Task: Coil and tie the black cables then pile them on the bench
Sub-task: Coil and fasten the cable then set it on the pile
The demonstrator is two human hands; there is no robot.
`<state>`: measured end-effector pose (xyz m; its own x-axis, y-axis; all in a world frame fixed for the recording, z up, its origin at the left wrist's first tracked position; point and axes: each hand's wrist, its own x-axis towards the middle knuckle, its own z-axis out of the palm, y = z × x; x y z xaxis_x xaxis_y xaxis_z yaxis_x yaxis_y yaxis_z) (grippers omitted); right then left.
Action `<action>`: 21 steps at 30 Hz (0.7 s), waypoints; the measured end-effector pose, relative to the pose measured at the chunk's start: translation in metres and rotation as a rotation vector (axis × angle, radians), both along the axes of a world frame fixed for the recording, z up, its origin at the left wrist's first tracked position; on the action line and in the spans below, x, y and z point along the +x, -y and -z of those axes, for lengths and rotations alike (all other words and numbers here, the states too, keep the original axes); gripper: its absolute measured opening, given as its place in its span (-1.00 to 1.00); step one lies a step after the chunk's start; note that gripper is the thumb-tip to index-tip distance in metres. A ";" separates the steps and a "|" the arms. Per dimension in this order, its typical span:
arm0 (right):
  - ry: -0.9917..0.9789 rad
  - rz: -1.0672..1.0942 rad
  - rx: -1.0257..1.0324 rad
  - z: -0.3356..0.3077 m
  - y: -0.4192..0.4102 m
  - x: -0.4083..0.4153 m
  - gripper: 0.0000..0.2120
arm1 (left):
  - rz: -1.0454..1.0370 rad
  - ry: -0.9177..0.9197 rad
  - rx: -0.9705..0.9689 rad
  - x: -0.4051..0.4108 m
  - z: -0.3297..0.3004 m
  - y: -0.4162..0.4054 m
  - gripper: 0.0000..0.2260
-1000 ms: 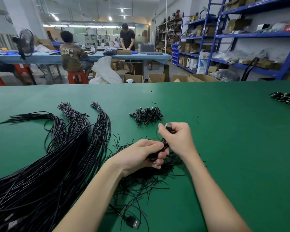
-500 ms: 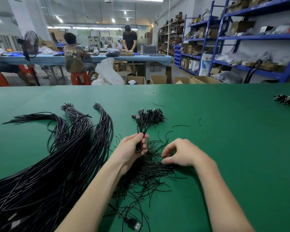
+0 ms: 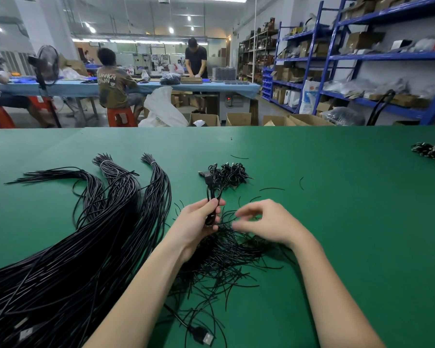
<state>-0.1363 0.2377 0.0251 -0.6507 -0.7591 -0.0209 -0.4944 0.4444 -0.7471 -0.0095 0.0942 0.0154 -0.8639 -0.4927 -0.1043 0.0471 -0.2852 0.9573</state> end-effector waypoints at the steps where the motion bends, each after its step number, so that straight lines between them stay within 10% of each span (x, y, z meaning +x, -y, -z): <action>1: 0.119 0.028 -0.172 -0.003 0.002 0.002 -0.76 | 0.010 0.004 -0.033 0.000 -0.001 -0.001 -0.81; 4: 0.308 0.122 -0.446 -0.008 0.012 0.009 -0.80 | 0.068 0.011 -0.113 0.000 -0.002 -0.008 -0.82; 21: 0.403 -0.040 -0.557 -0.010 0.012 0.014 -0.93 | 0.213 0.050 -0.200 0.004 -0.011 -0.013 -0.84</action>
<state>-0.1221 0.2254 0.0353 -0.6454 -0.7500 0.1448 -0.1379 -0.0720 -0.9878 -0.0054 0.1067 0.0263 -0.9463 -0.3161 -0.0678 -0.0417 -0.0887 0.9952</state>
